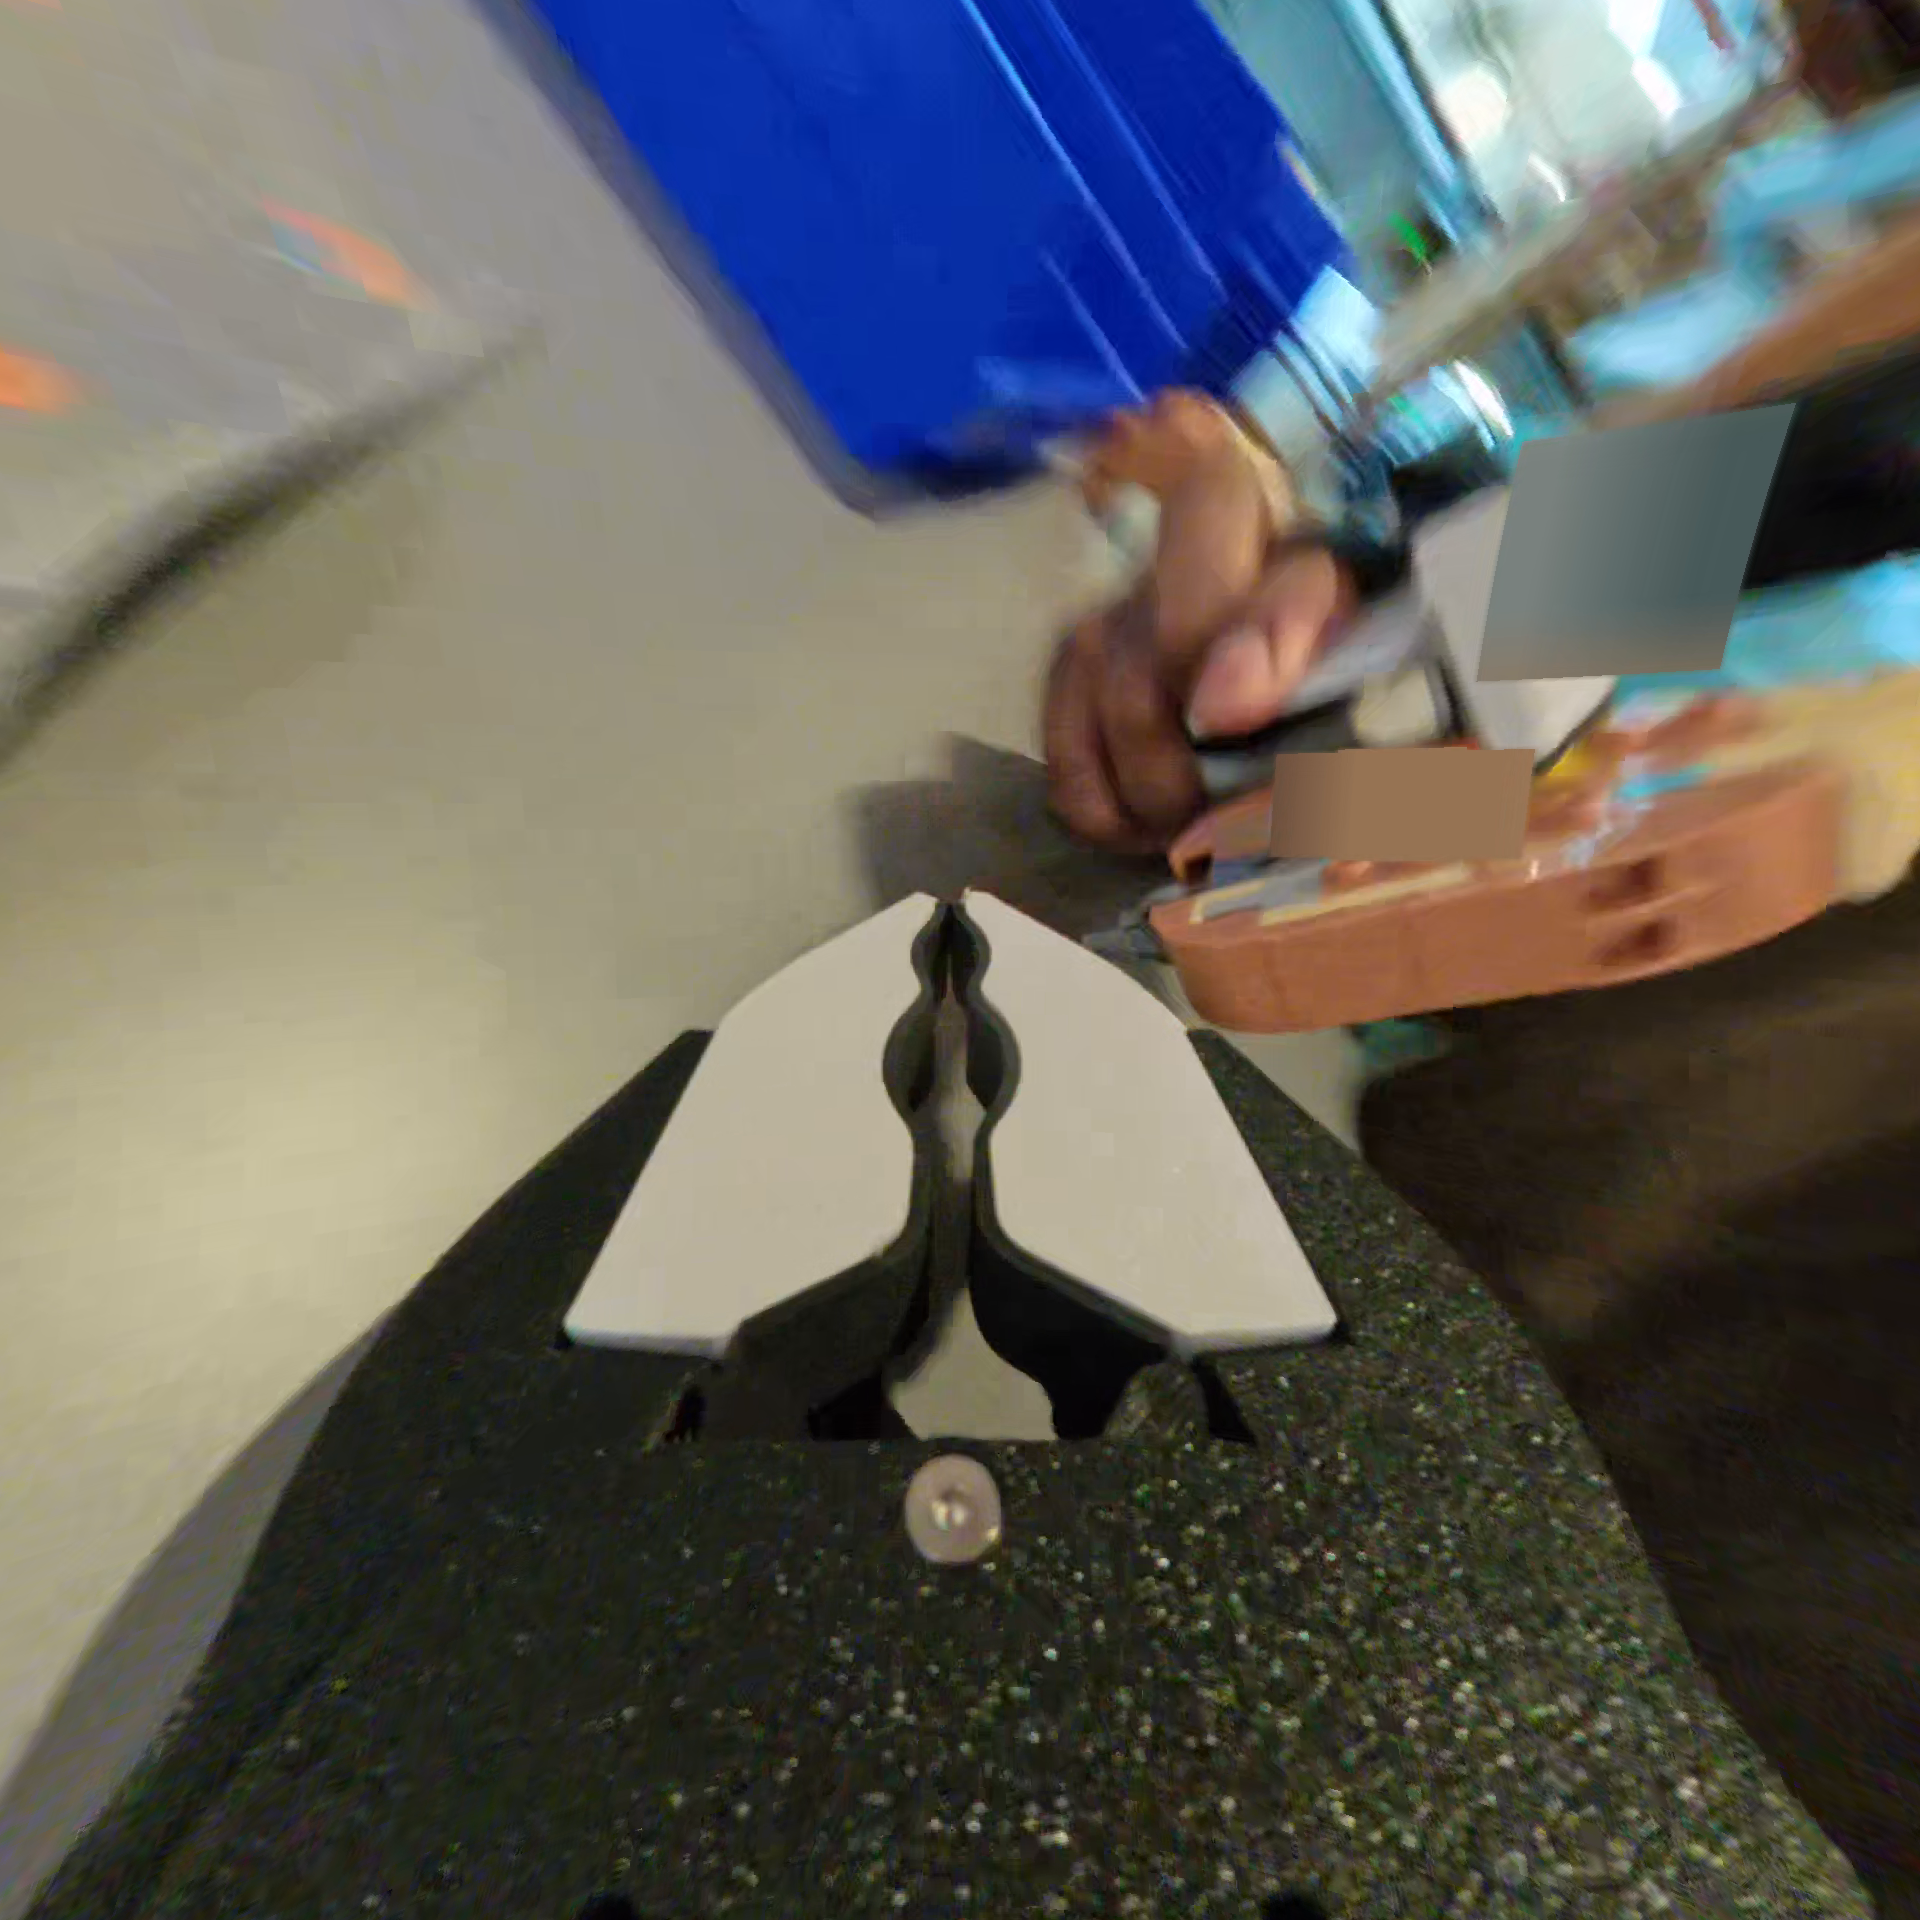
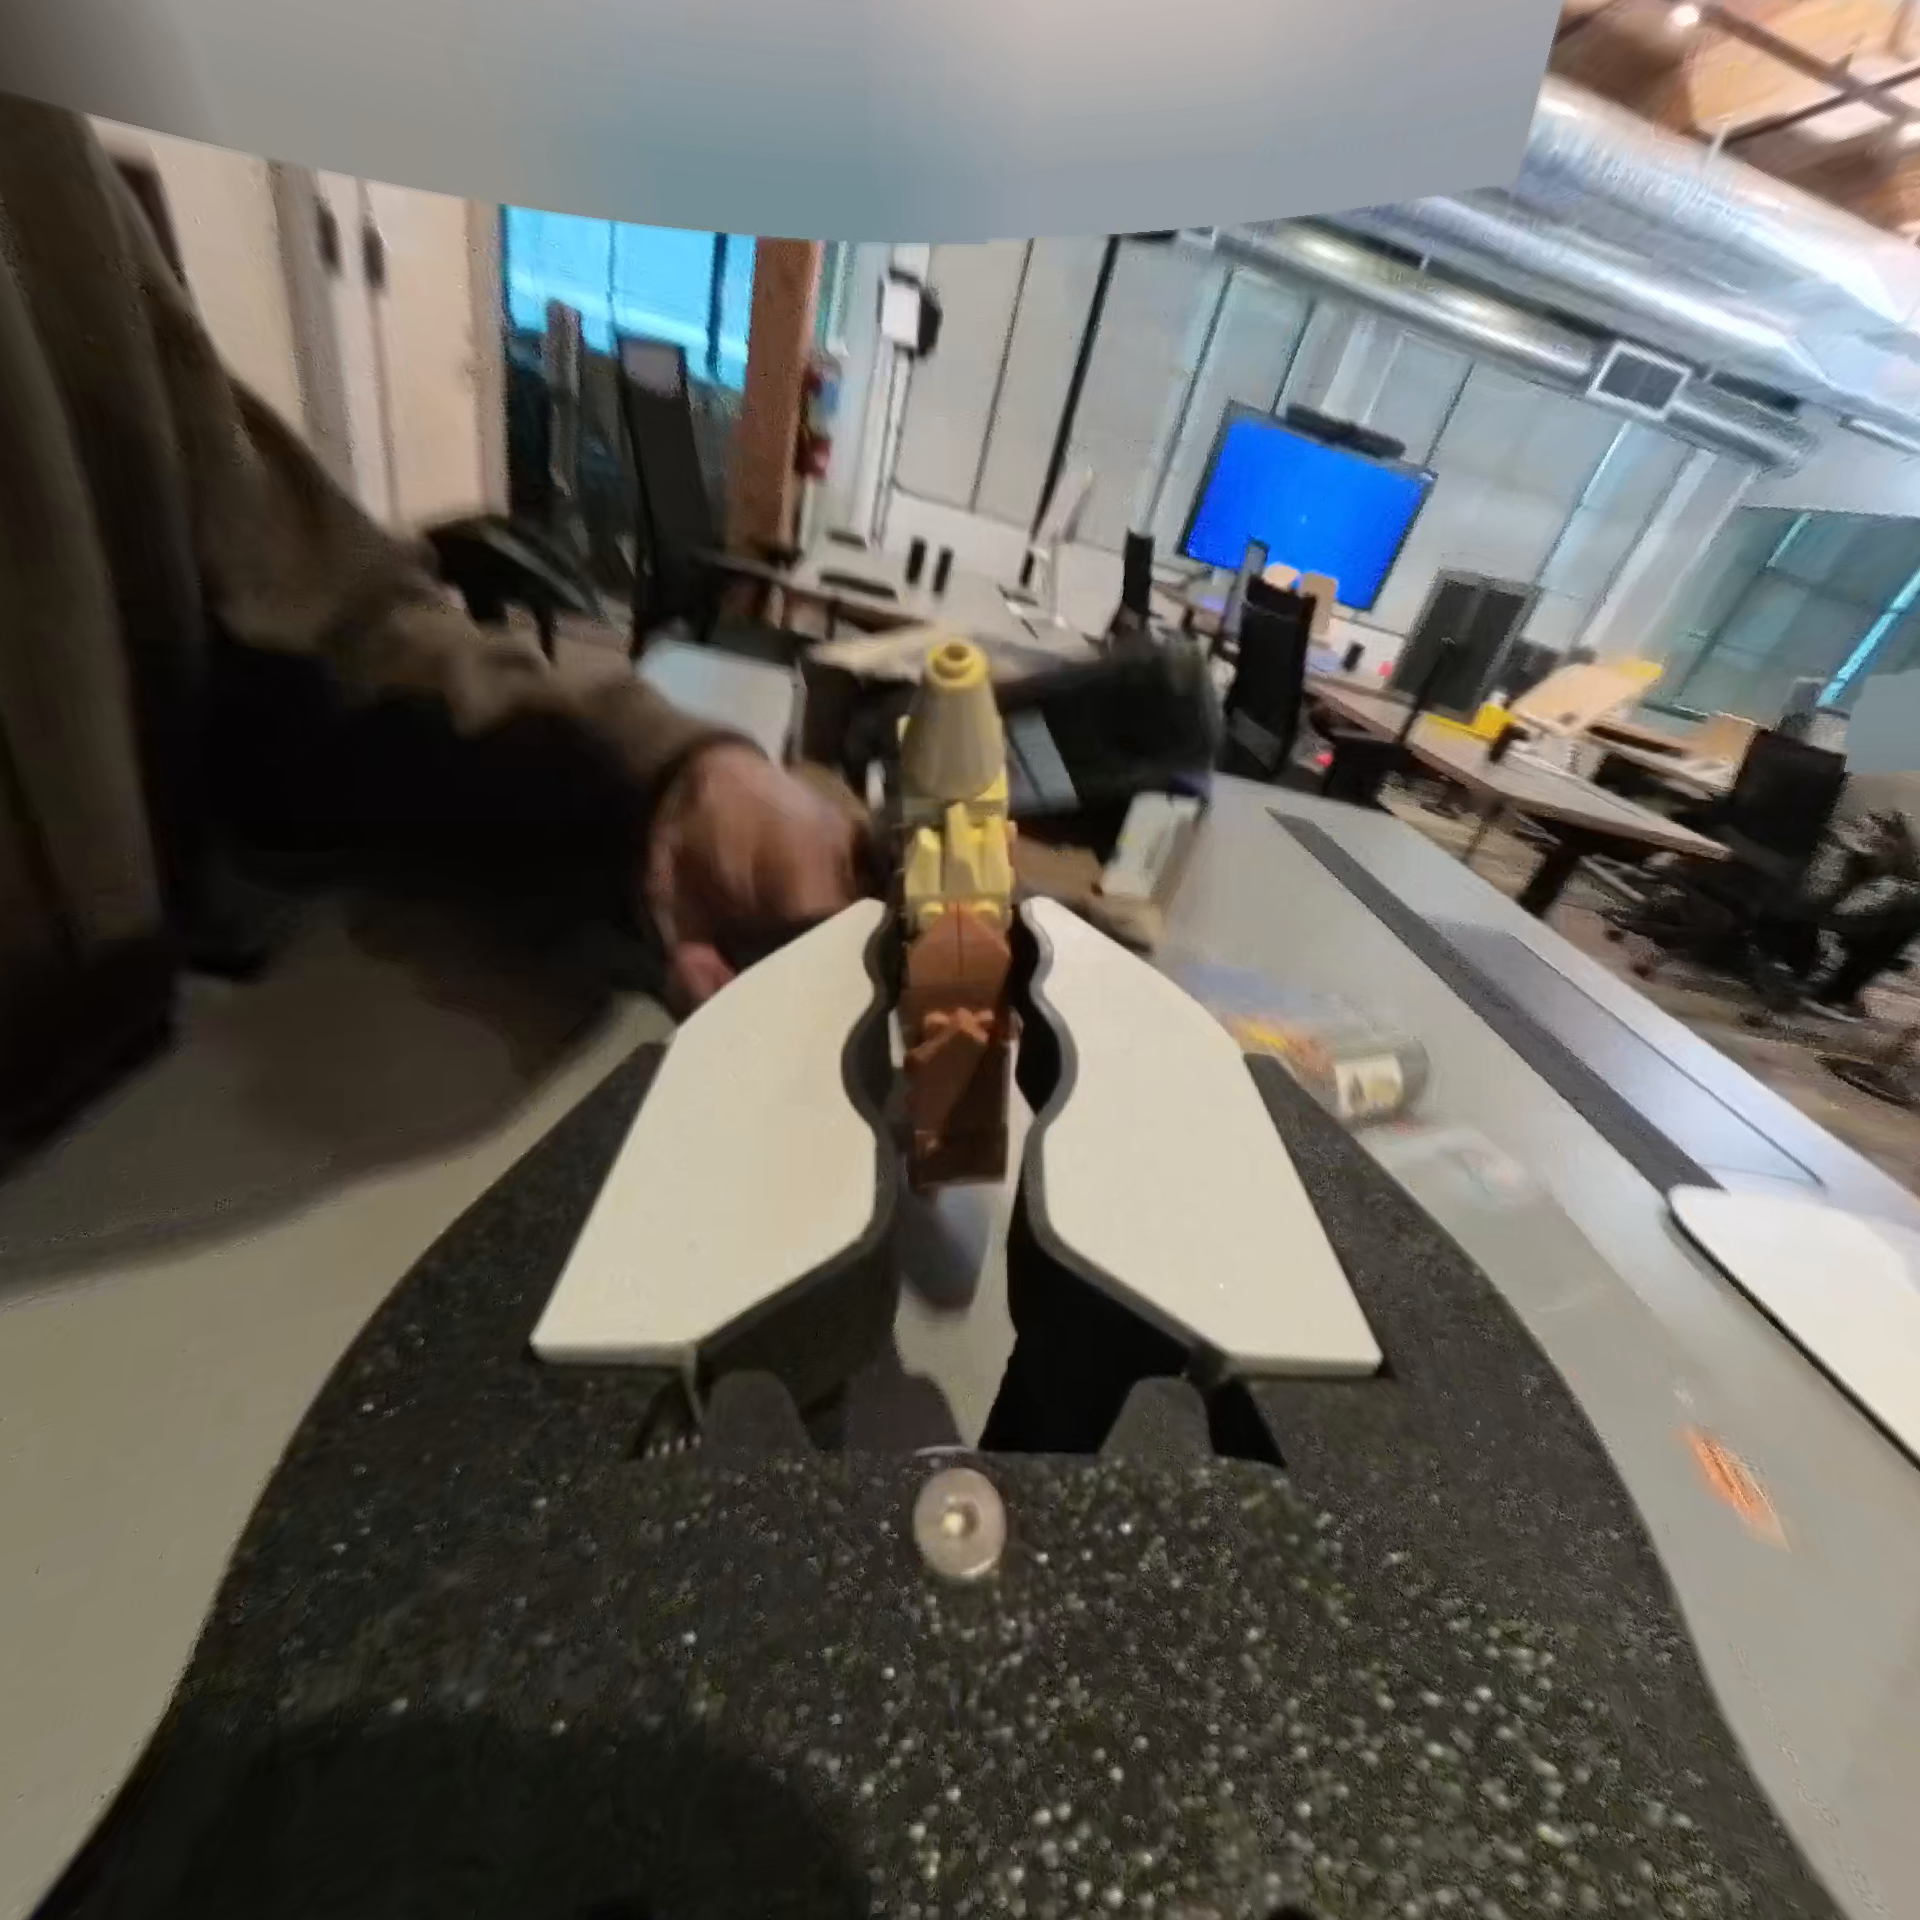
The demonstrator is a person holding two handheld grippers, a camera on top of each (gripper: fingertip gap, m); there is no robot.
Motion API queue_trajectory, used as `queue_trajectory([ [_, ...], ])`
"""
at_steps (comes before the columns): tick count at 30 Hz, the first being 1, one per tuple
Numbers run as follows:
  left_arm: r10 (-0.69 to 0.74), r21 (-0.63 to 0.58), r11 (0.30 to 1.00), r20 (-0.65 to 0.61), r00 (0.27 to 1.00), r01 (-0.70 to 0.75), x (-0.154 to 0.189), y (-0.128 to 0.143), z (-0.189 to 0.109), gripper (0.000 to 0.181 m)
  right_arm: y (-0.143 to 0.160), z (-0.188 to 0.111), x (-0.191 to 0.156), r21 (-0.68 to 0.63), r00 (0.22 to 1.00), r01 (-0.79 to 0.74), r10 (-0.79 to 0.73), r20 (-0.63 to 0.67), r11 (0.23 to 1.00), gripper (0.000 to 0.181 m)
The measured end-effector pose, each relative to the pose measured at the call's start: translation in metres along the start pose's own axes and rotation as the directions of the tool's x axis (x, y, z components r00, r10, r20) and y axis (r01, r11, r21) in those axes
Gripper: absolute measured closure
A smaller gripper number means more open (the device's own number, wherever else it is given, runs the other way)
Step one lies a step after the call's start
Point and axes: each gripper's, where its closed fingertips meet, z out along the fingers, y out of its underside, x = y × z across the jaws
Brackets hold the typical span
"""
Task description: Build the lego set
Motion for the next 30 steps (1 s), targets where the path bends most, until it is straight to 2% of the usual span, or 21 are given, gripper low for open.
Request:
queue_trajectory([
  [1, -0.046, 0.008, 0.999, -0.131, 0.99, 0.047, 0.02, -0.001, 0.002, 0.181, -0.006, 0.004, 0.001, -0.013, 0.998, 0.064, -0.064, -0.026, 0.998, 0.162],
  [2, -0.081, 0.063, 0.994, -0.169, 0.982, 0.093, 0.021, -0.014, -0.003, 0.181, -0.002, 0.005, 0.005, -0.044, 0.989, 0.119, -0.122, -0.079, 0.992, 0.162],
  [4, -0.009, 0.152, 0.988, -0.089, 0.996, 0.023, 0.015, -0.028, -0.017, 0.181, 0.011, 0.0, 0.017, -0.048, 0.992, 0.016, -0.022, -0.122, 0.999, 0.162],
  [5, 0.008, 0.176, 0.984, -0.064, 0.998, 0.004, 0.012, -0.03, -0.021, 0.179, 0.021, -0.002, 0.019, -0.09, 0.992, 0.013, -0.024, -0.126, 0.996, 0.162],
  [7, -0.039, 0.188, 0.981, -0.08, 0.996, 0.053, 0.007, -0.031, -0.021, 0.163, 0.026, -0.005, 0.024, -0.103, 0.992, -0.031, 0.017, -0.126, 0.994, 0.162],
  [11, -0.003, 0.21, 0.978, -0.017, 1.0, 0.007, 0.002, -0.037, -0.023, 0.154, 0.031, -0.006, 0.03, -0.121, 0.988, -0.129, 0.117, -0.106, 0.984, 0.161],
  [15, 0.018, 0.257, 0.966, -0.008, 1.0, -0.015, 0.0, -0.047, -0.035, 0.143, 0.042, -0.007, 0.031, -0.147, 0.973, -0.225, 0.213, -0.094, 0.963, 0.161],
  [18, 0.089, 0.313, 0.947, -0.033, 0.995, -0.074, 0.01, -0.056, -0.046, 0.143, 0.045, -0.006, 0.037, -0.13, 0.927, -0.374, 0.364, -0.093, 0.919, 0.161],
  [22, 0.158, 0.286, 0.949, -0.076, 0.985, -0.13, 0.023, -0.05, -0.037, 0.143, 0.048, -0.003, 0.038, -0.104, 0.837, -0.548, 0.544, -0.059, 0.83, 0.161],
  [25, 0.226, 0.274, 0.941, -0.069, 0.972, -0.199, 0.027, -0.048, -0.034, 0.142, 0.053, -0.001, 0.034, -0.137, 0.82, -0.572, 0.57, -0.061, 0.809, 0.161],
  [30, 0.423, 0.351, 0.836, 0.079, 0.903, -0.422, 0.035, -0.072, -0.05, 0.147, 0.067, 0.006, 0.024, -0.246, 0.808, -0.583, 0.585, -0.072, 0.774, 0.161],
])
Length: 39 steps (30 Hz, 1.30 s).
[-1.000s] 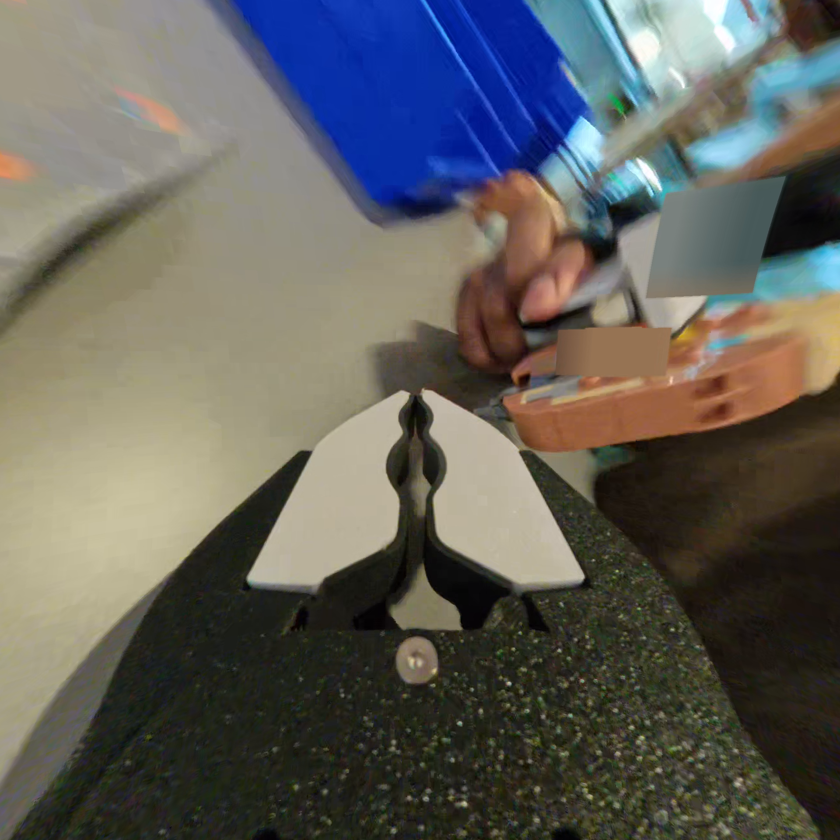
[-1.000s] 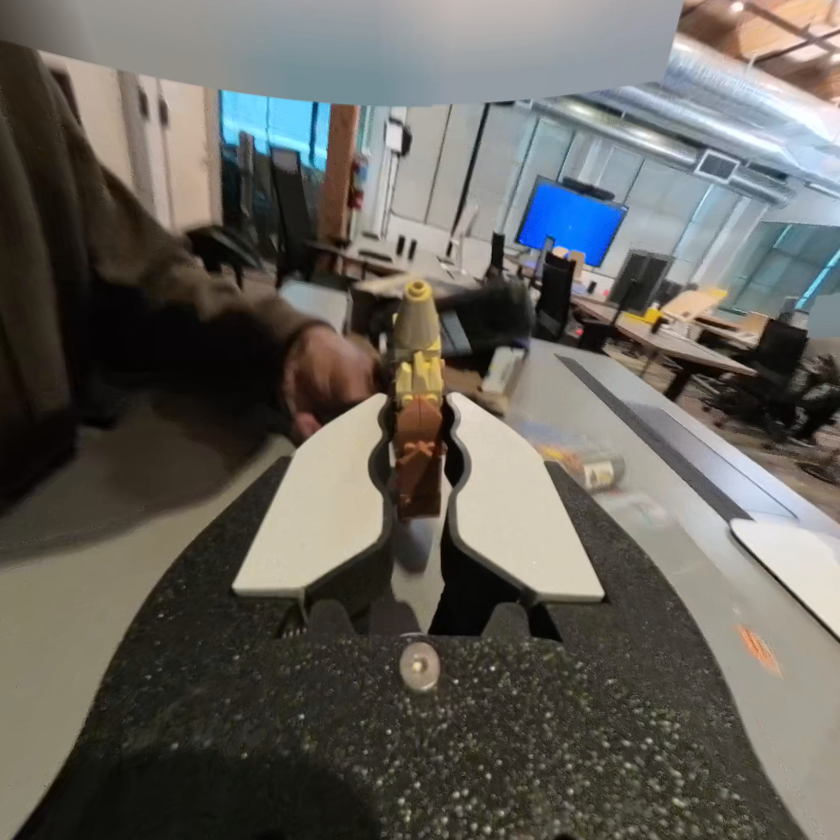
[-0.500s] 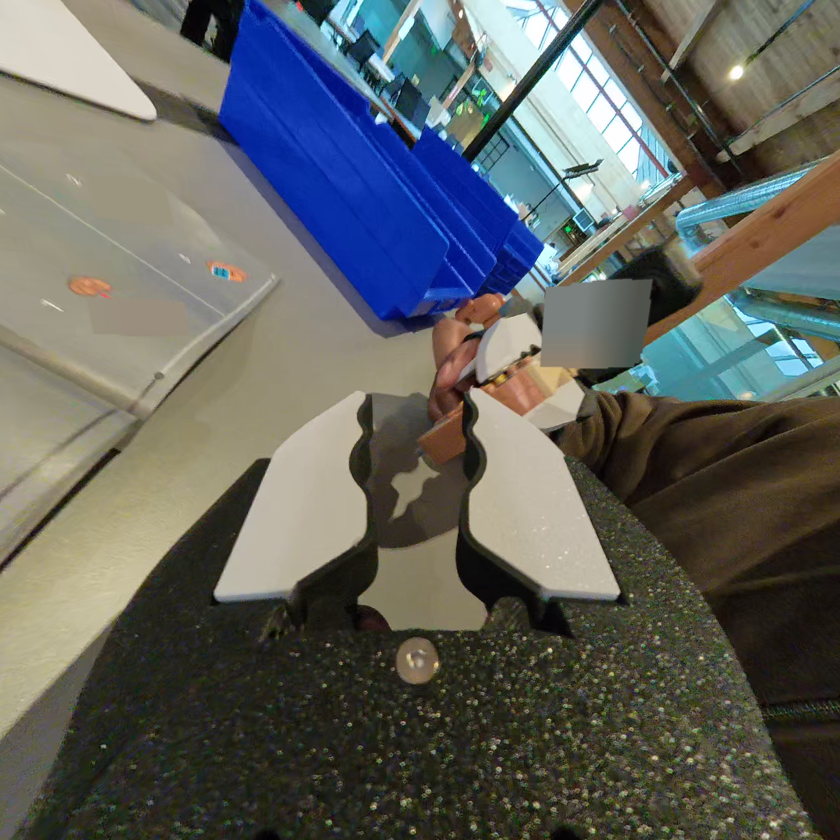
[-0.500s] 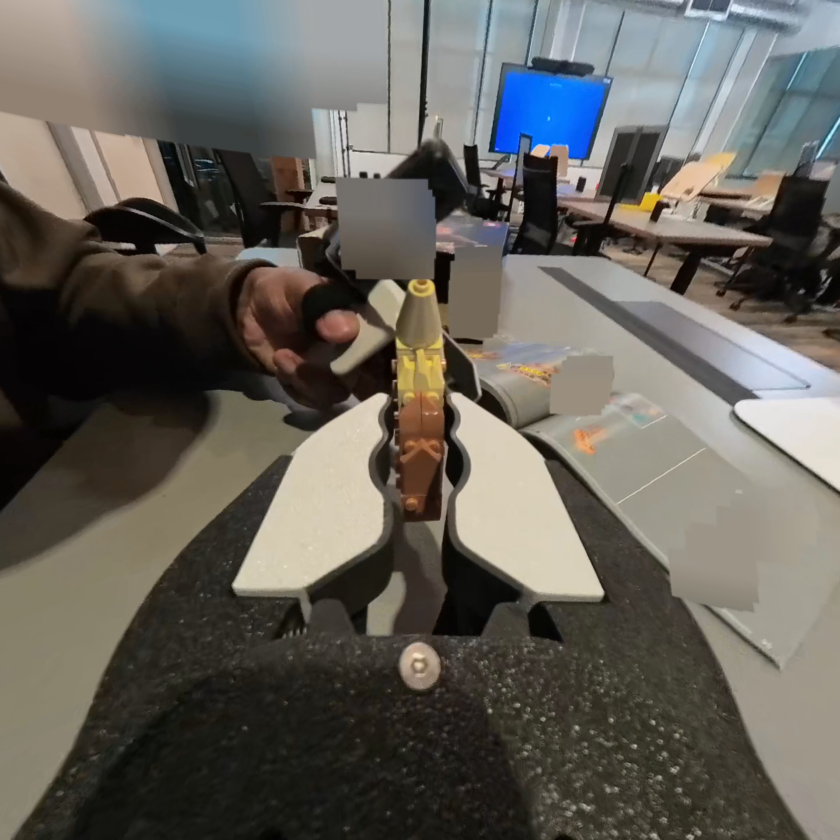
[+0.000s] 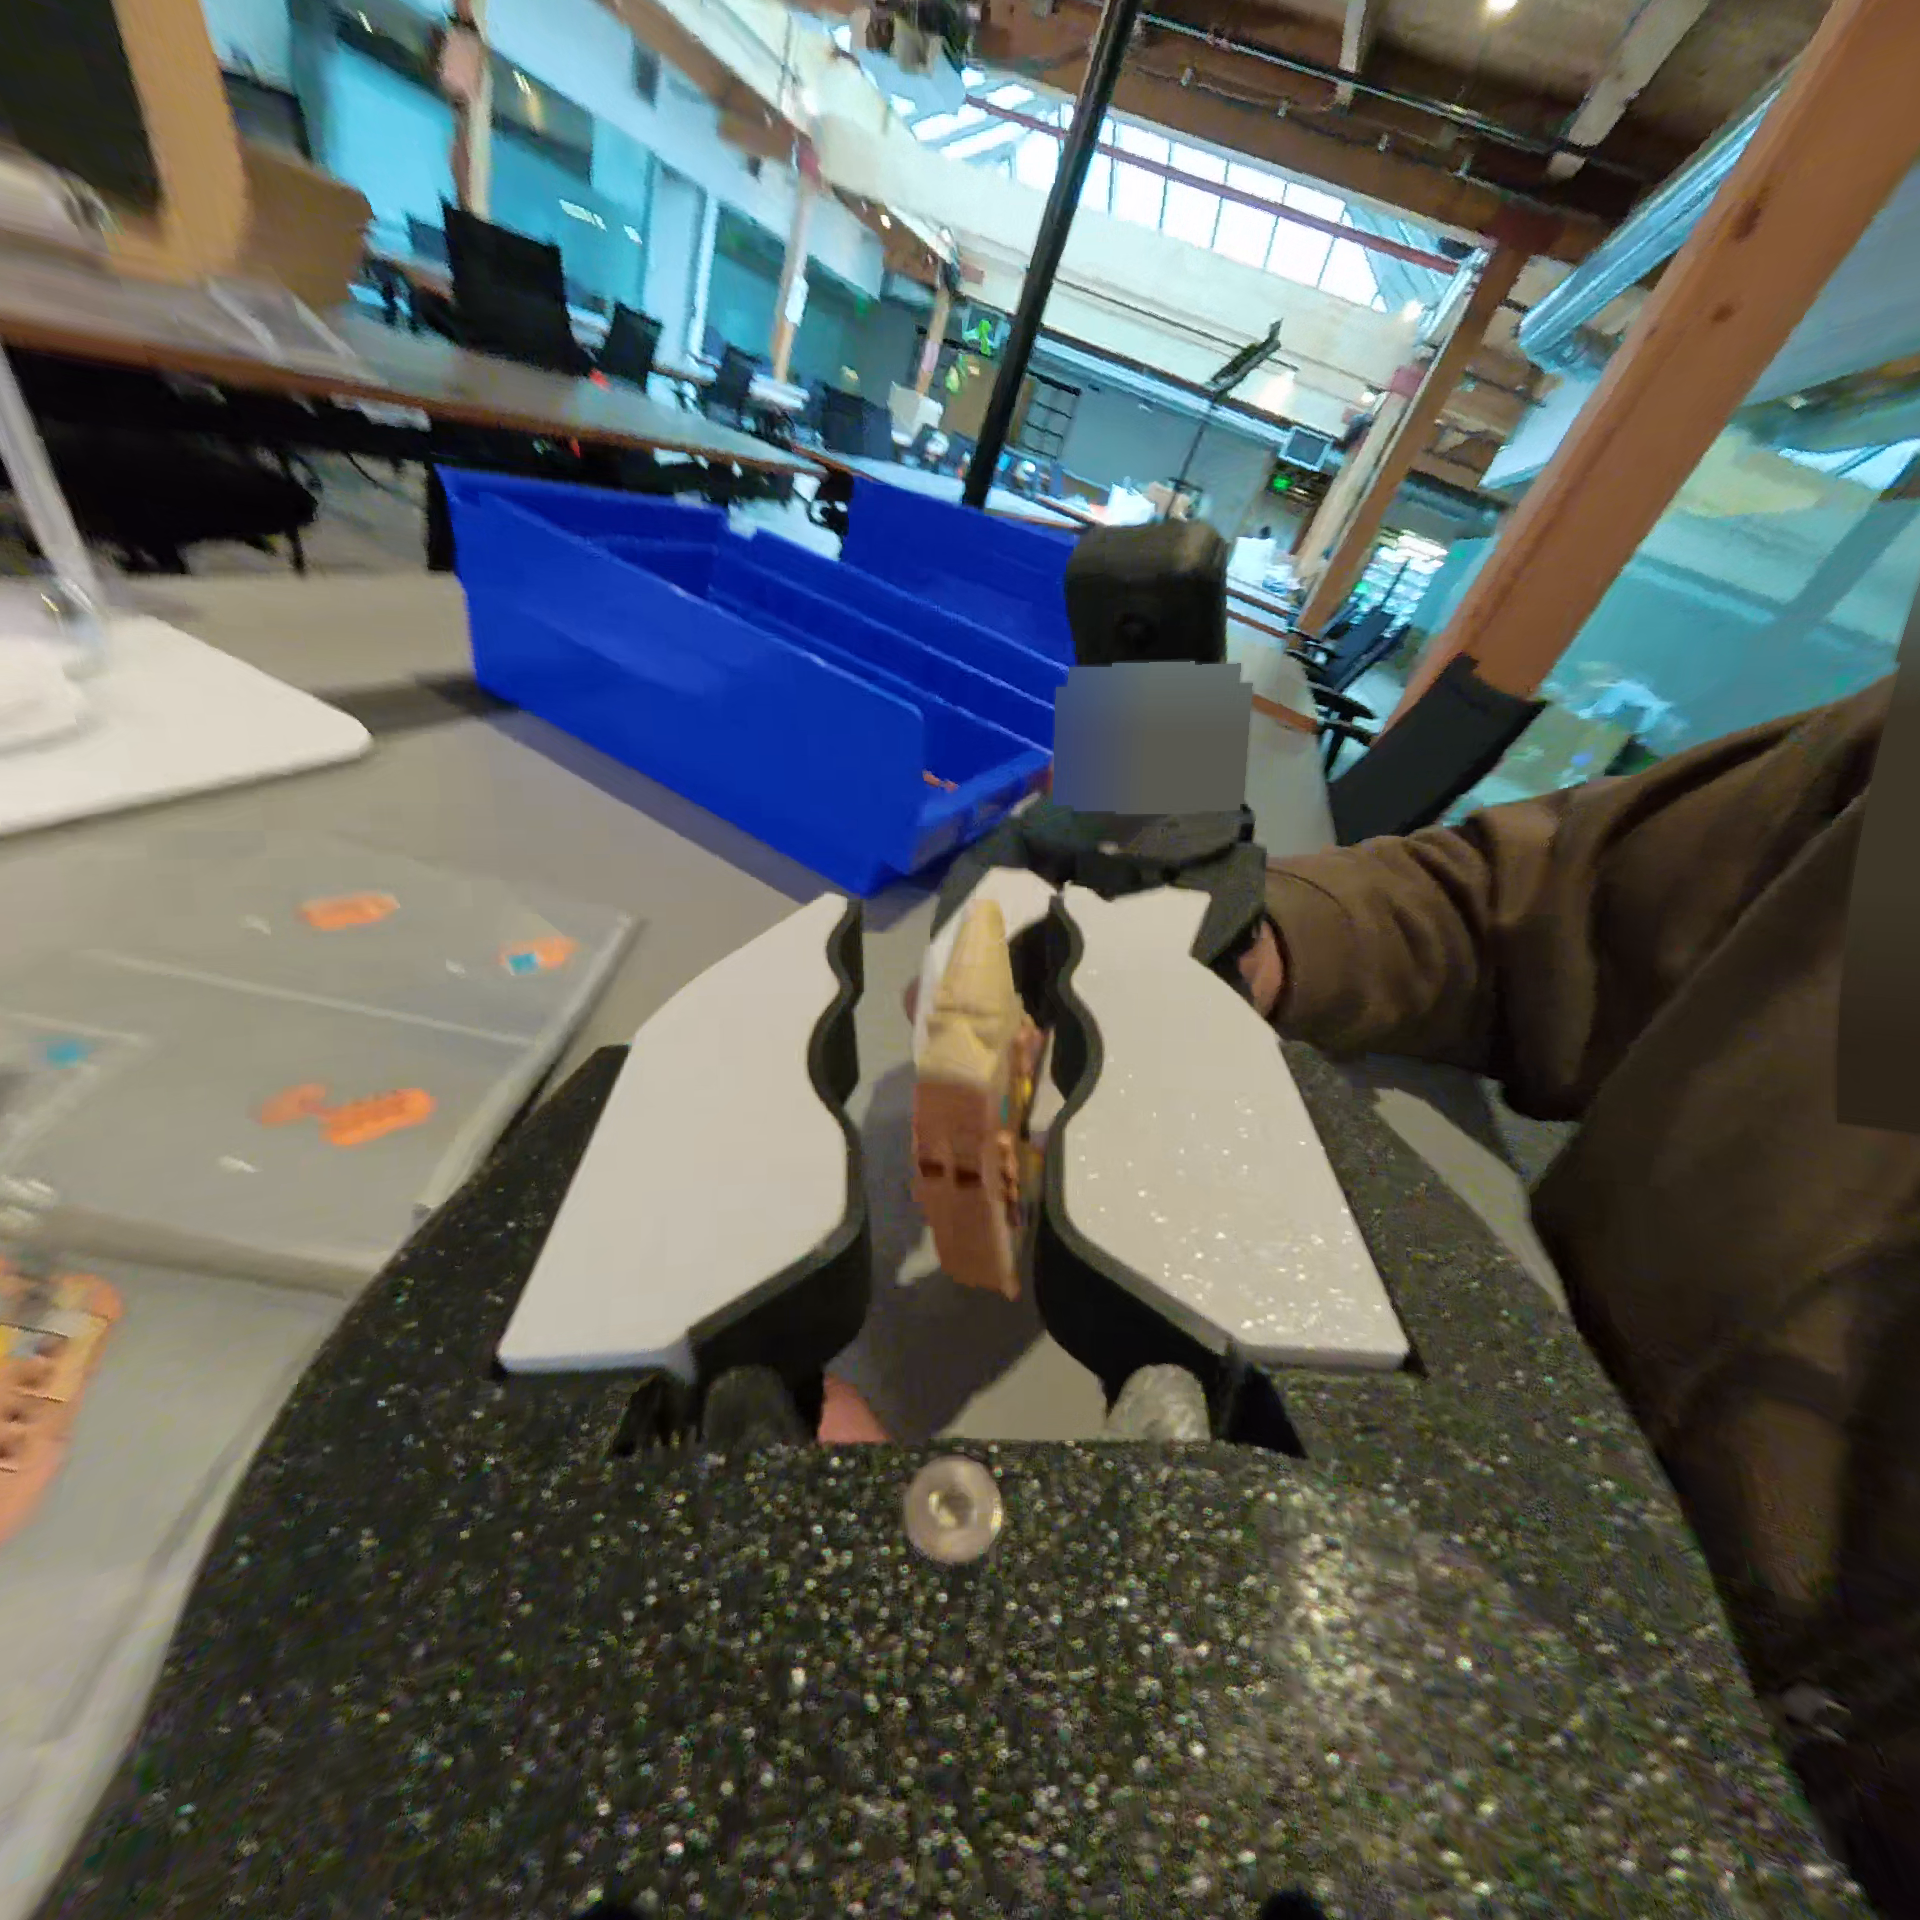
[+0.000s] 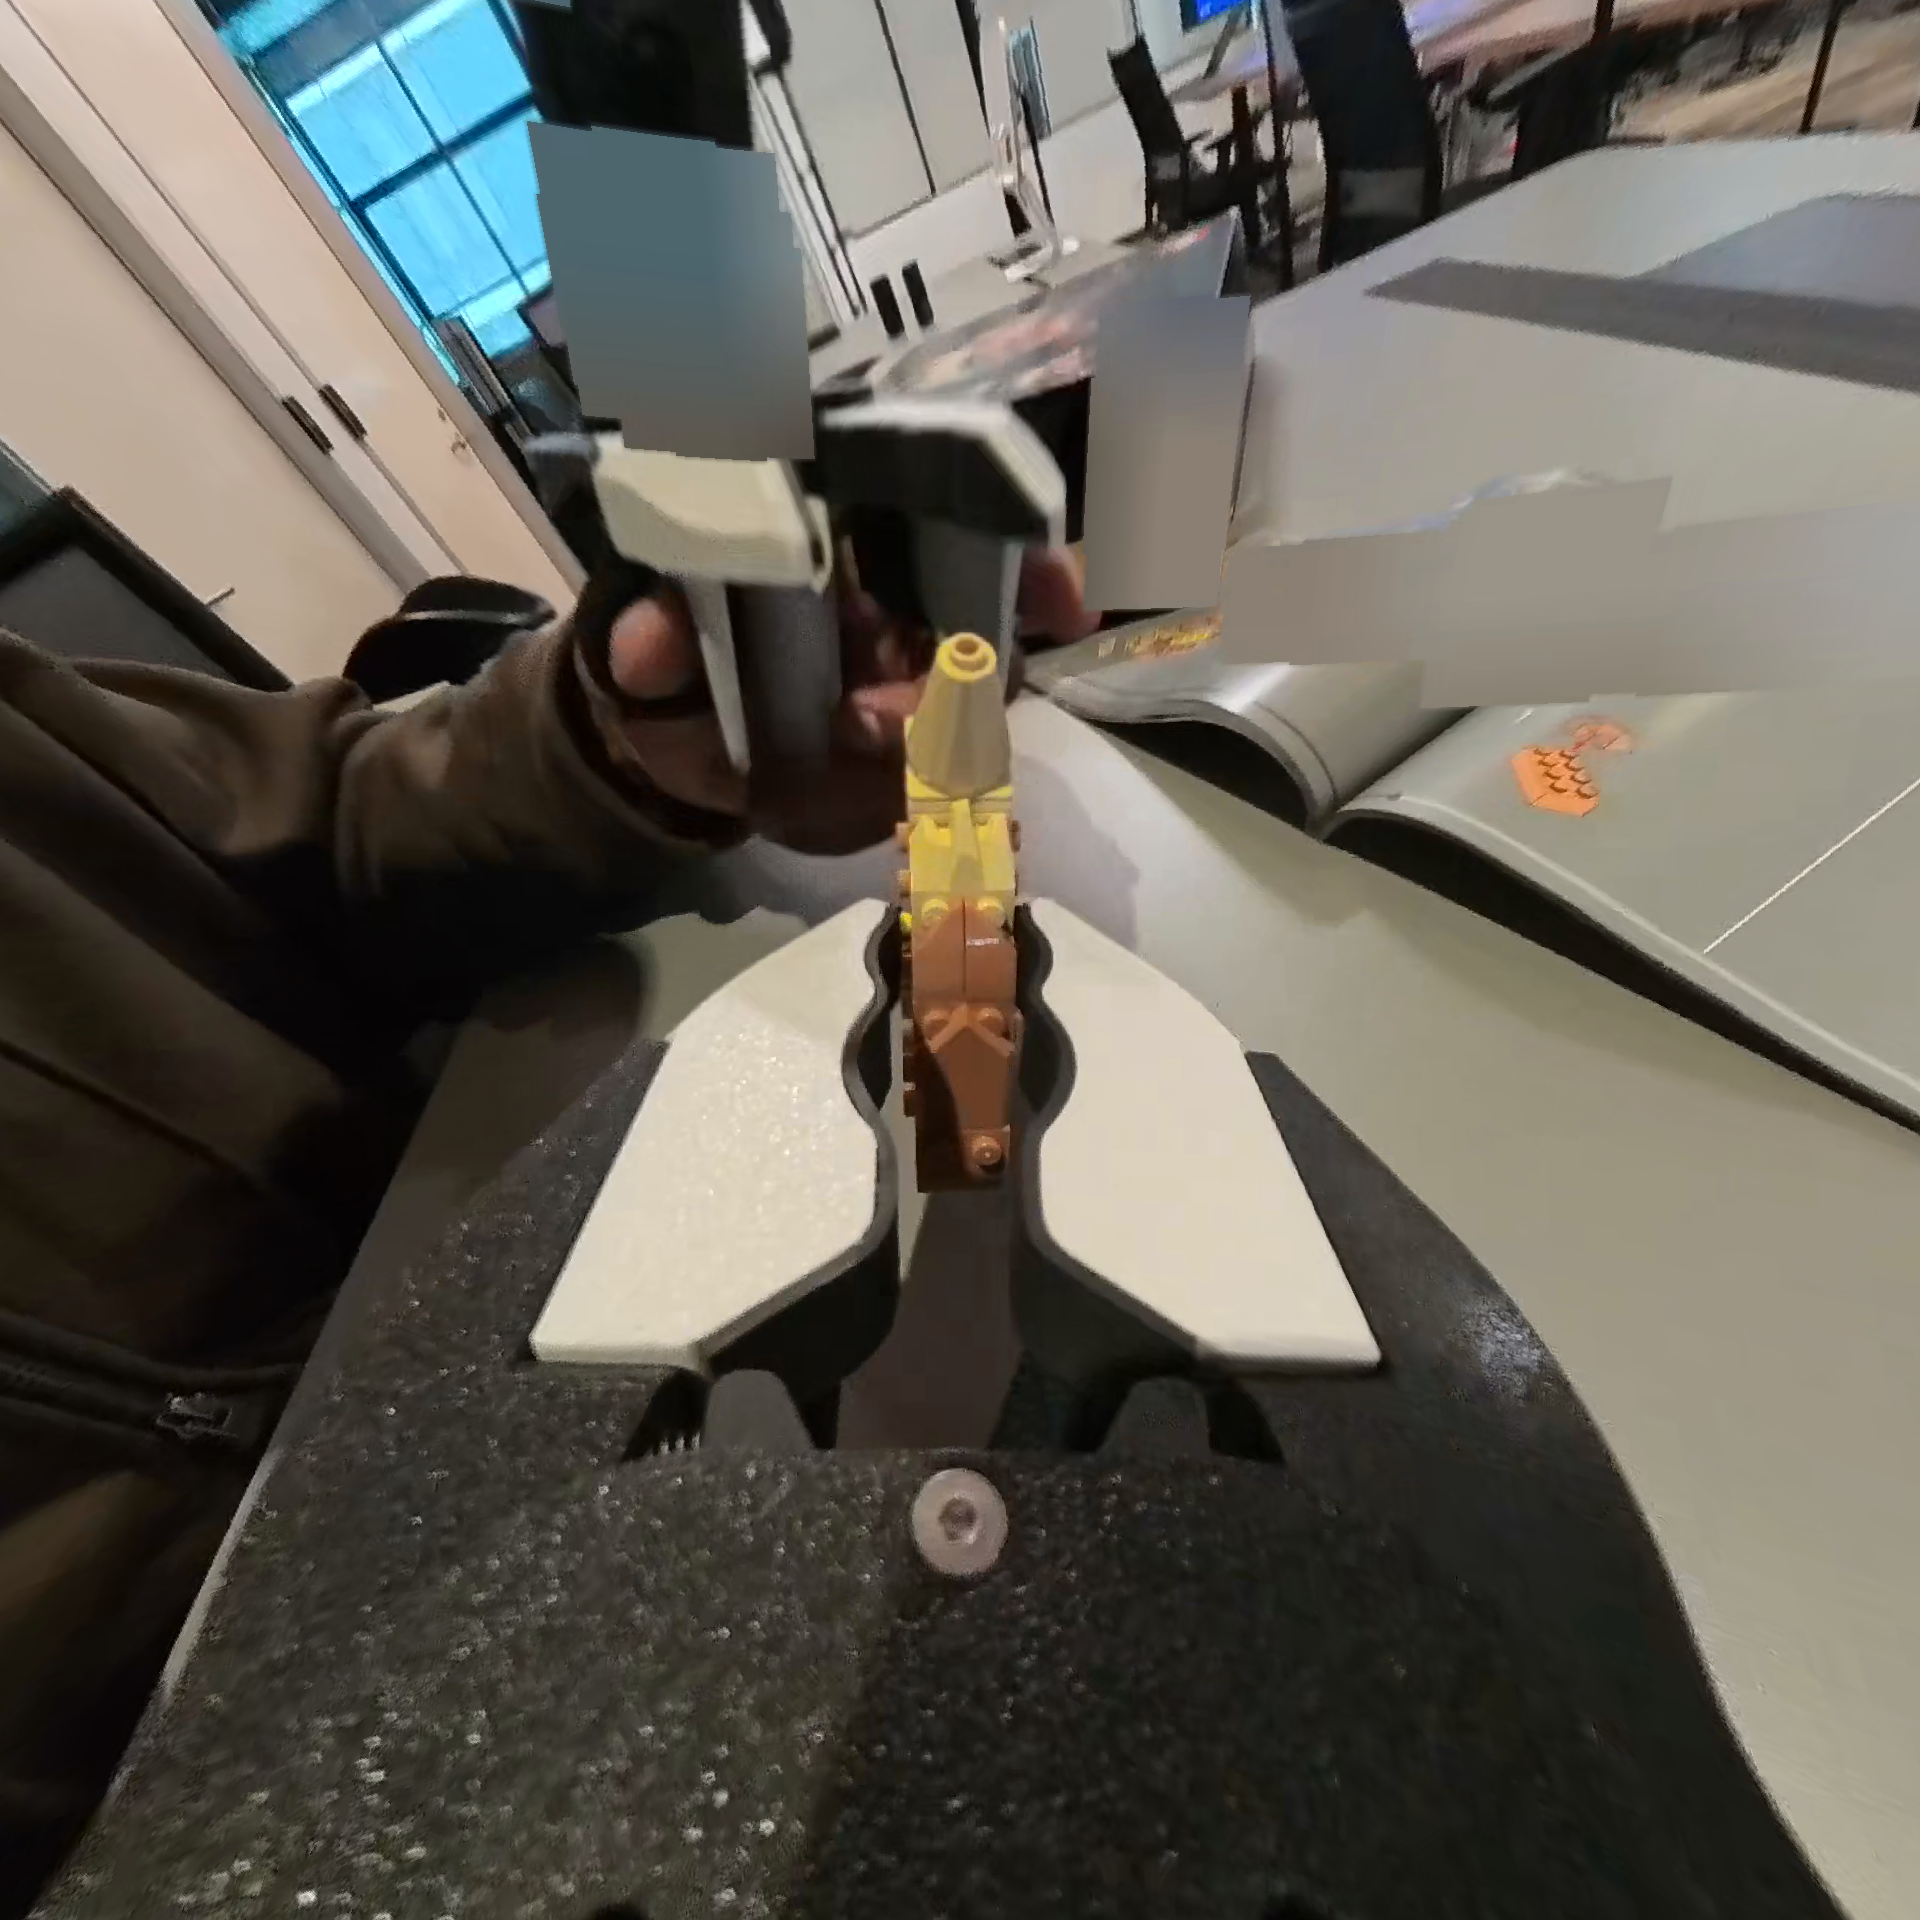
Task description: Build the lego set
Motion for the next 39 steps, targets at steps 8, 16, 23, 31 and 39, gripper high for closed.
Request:
queue_trajectory([
  [8, 0.035, -0.248, 0.968, -0.011, 0.999, -0.036, -0.002, 0.031, 0.021, 0.165, 0.015, 0.01, 0.003, -0.119, 0.999, -0.049, 0.049, -0.003, 0.992, 0.161],
  [16, -0.096, -0.229, 0.969, -0.018, 0.995, 0.09, -0.008, 0.033, 0.016, 0.173, 0.016, 0.01, 0.004, -0.12, 0.999, -0.054, 0.054, -0.008, 0.991, 0.161],
  [23, -0.163, -0.19, 0.969, -0.023, 0.986, 0.156, -0.012, 0.03, 0.013, 0.173, 0.013, 0.008, 0.006, -0.098, 0.998, -0.064, 0.064, -0.008, 0.993, 0.161],
  [31, -0.235, -0.164, 0.96, -0.041, 0.971, 0.225, -0.011, 0.028, 0.014, 0.172, 0.012, 0.007, 0.006, -0.089, 0.997, -0.074, 0.074, 0.002, 0.993, 0.161],
  [39, -0.244, -0.158, 0.959, -0.03, 0.969, 0.237, -0.015, 0.026, 0.007, 0.172, 0.01, 0.006, 0.006, -0.073, 0.997, -0.075, 0.075, -0.002, 0.994, 0.161],
])
